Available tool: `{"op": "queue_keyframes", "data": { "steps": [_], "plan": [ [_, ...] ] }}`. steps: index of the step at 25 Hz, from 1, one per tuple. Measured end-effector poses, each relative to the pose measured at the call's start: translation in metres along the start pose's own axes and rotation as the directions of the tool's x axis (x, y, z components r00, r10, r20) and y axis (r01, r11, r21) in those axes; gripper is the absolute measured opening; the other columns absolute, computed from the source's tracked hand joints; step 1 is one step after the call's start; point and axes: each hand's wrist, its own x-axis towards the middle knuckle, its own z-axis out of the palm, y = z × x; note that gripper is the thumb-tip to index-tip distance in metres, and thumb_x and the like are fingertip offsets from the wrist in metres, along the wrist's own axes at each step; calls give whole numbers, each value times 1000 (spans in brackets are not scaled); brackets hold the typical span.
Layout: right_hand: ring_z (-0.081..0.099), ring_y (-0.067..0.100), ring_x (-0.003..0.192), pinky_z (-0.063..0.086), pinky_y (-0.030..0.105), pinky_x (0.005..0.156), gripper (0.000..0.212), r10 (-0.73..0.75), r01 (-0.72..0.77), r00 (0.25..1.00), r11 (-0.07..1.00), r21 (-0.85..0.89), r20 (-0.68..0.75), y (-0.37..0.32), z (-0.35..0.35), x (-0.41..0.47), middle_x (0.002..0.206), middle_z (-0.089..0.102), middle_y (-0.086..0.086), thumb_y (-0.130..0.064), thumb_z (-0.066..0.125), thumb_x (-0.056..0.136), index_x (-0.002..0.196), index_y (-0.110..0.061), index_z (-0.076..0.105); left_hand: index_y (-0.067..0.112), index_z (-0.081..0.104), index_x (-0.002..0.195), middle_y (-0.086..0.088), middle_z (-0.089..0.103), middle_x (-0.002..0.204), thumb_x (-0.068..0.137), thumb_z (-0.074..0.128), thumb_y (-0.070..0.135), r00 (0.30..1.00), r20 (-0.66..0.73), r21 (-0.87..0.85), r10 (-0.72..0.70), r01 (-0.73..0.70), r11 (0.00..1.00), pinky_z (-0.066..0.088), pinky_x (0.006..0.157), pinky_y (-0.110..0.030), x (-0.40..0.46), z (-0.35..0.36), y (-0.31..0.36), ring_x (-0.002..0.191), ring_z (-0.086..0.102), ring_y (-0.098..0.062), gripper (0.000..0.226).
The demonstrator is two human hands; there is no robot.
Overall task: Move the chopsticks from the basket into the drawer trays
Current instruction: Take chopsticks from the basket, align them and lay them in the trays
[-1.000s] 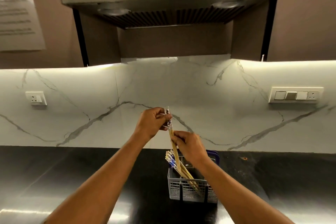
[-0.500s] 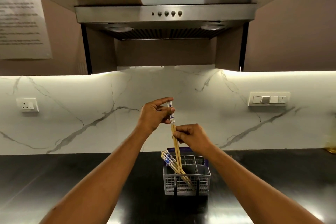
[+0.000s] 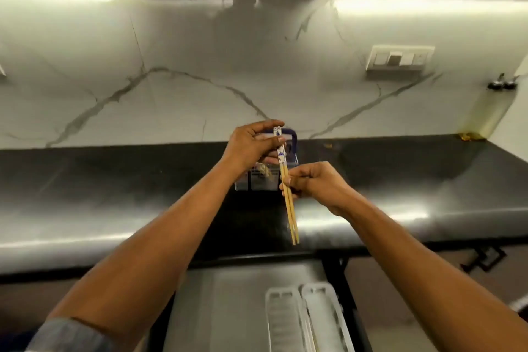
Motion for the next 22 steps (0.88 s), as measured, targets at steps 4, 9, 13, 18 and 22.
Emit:
{"op": "queue_keyframes", "data": {
  "steps": [4,9,13,18,22],
  "plan": [
    [75,22,78,60,29,70,9,211,-210,977,975,78,-7,94,-10,-66,84,77,13,-6,67,91,92,-4,76,7,63,128,-25,69,88,88,68,-2,976,75,-97,-203,210,973,64,62,-32,-50,58,-83,66,68,-21,41],
    [75,15,71,59,21,63,12,410,-408,911,911,66,-34,194,-15,-127,75,77,3,-3,63,92,95,-7,74,9,52,137,-26,71,101,93,66,10,909,26,-111,-417,417,902,64,72,-35,-113,104,-182,82,72,-29,47],
    [76,17,77,62,36,77,14,600,-606,792,795,-27,-109,259,-3,-152,82,77,5,-10,66,92,83,-16,75,4,61,126,-15,75,96,95,64,25,828,-84,-104,-555,546,831,61,66,-26,-161,93,-242,82,77,-23,38],
    [67,21,66,60,36,65,25,629,-683,728,695,-223,-271,294,24,-148,70,70,7,-7,65,89,65,-7,68,9,68,110,-13,79,90,95,64,30,736,-189,-205,-650,617,760,62,64,-29,-178,75,-273,83,77,-27,27],
    [56,20,67,37,22,44,17,663,-741,666,535,-406,-342,305,41,-133,80,58,5,-2,56,90,76,-11,60,11,69,106,-13,79,91,96,62,30,712,-200,-258,-673,625,737,64,71,-35,-174,66,-285,85,77,-30,23]
  ]
}}
